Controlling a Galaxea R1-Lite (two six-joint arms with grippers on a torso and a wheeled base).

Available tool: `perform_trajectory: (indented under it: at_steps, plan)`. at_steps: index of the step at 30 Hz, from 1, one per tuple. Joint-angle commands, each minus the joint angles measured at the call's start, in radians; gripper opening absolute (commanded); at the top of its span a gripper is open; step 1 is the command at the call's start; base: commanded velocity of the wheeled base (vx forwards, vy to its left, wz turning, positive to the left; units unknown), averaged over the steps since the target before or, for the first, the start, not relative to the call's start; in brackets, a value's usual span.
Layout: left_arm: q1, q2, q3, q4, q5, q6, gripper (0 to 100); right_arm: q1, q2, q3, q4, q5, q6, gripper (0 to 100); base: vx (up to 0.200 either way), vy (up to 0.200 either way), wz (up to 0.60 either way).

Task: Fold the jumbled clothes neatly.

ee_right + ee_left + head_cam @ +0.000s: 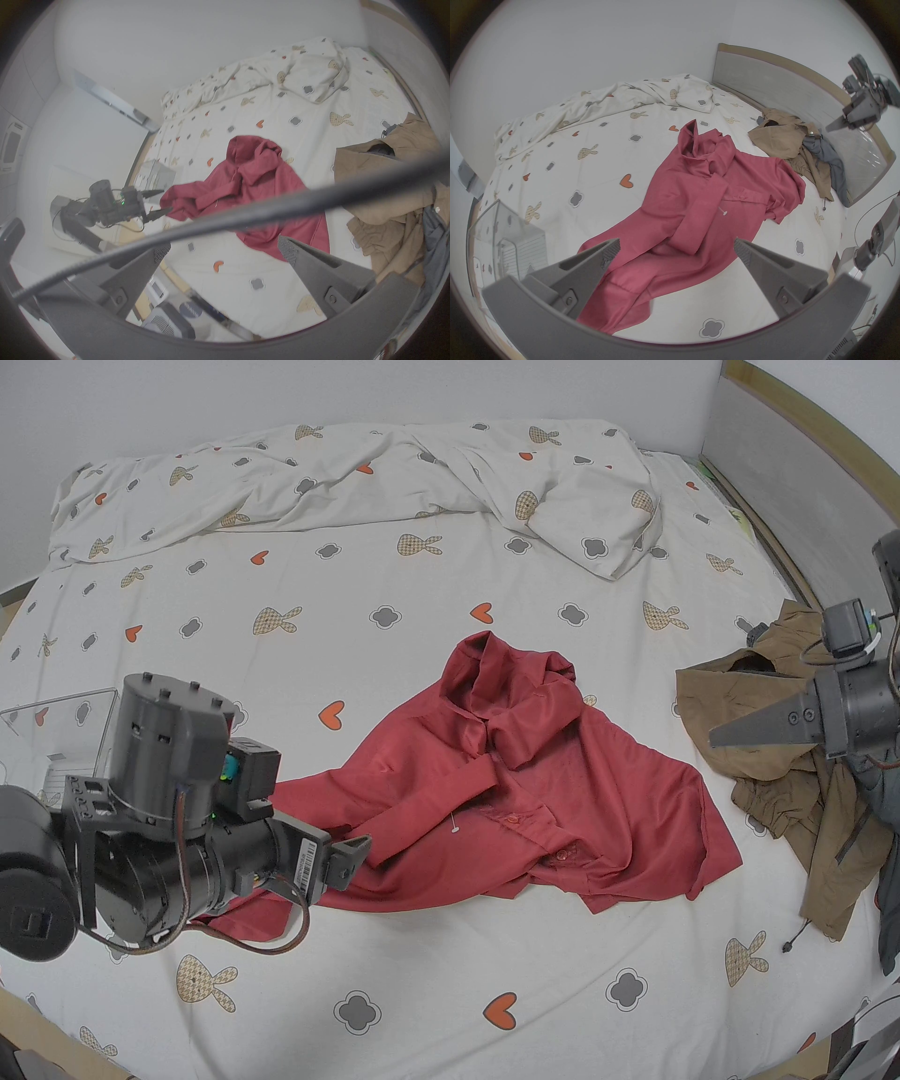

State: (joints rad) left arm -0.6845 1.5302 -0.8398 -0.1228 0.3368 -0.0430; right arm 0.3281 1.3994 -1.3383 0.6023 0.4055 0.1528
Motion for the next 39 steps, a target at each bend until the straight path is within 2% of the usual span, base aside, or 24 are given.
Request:
perform_trajectory:
  at_steps: [1,6,9,12,20,29,36,37,39]
  plan:
    - [0.042,0.257,-0.277,0.084,-0.194,0.002,100,-0.032,-0.140,0.732,-0.814,-0.050,0.215,100,0.000,0.000,0.00]
    - [0.037,0.361,-0.367,0.087,-0.248,0.005,100,-0.034,-0.146,0.746,-0.822,-0.048,0.217,100,0.000,0.000,0.00]
    - [0.034,0.410,-0.412,0.083,-0.254,0.015,100,-0.032,-0.165,0.751,-0.822,-0.048,0.217,100,0.000,0.000,0.00]
    - [0.033,0.487,-0.473,0.078,-0.237,0.064,100,-0.024,-0.197,0.749,-0.822,-0.048,0.218,100,0.000,0.000,0.00]
    - [0.025,0.576,-0.527,0.075,-0.191,0.114,100,-0.018,-0.250,0.743,-0.822,-0.050,0.218,100,0.000,0.000,0.00]
    - [0.057,0.602,-0.584,0.074,-0.185,0.149,100,-0.020,-0.258,0.740,-0.822,-0.048,0.218,100,0.000,0.000,0.00]
    - [0.060,0.656,-0.636,0.031,-0.133,0.153,100,-0.021,-0.263,0.740,-0.822,-0.048,0.218,100,0.000,0.000,0.00]
    - [0.063,0.659,-0.641,0.028,-0.131,0.153,0,-0.021,-0.263,0.742,-0.822,-0.048,0.217,100,0.000,0.000,0.00]
    - [0.063,0.659,-0.647,0.028,-0.131,0.150,0,-0.021,-0.261,0.742,-0.822,-0.048,0.217,100,0.000,0.000,0.00]
